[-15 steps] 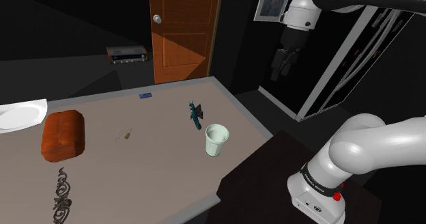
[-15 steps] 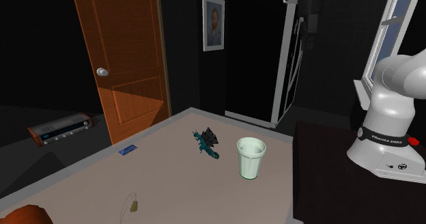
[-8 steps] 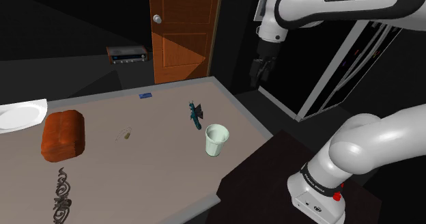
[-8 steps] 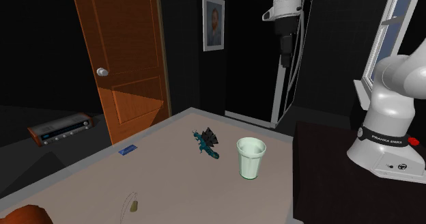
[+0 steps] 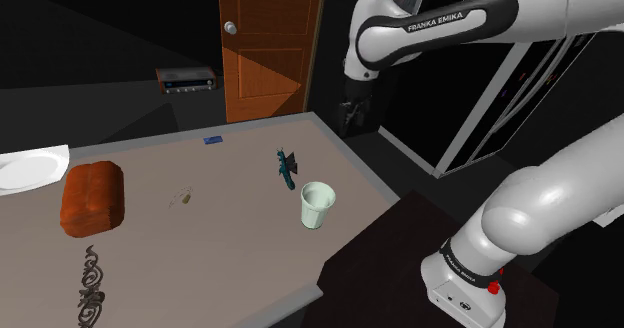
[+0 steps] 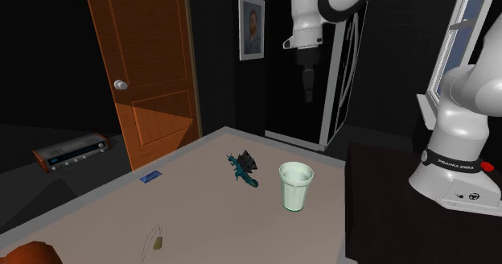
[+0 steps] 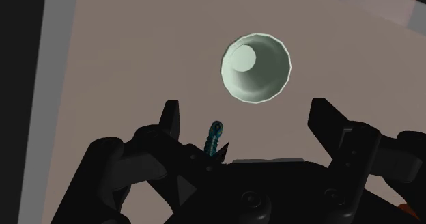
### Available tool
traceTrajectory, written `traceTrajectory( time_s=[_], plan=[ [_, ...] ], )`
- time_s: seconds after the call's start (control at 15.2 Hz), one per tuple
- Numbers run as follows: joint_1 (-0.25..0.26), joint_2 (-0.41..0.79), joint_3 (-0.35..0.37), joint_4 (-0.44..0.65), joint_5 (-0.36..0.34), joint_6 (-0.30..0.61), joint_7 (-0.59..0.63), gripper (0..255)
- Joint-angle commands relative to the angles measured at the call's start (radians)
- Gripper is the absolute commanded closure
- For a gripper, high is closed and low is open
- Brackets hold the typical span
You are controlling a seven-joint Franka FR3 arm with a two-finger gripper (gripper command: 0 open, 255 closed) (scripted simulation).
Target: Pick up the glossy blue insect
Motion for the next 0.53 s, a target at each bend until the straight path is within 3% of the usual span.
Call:
traceTrajectory(
  time_s=[0.0,0.46],
  plan=[
    [-0.001,0.092,0.009,0.044,-0.019,0.045,0.01,0],
    [0.006,0.374,0.02,0.202,-0.099,0.147,0.048,0]
  ],
)
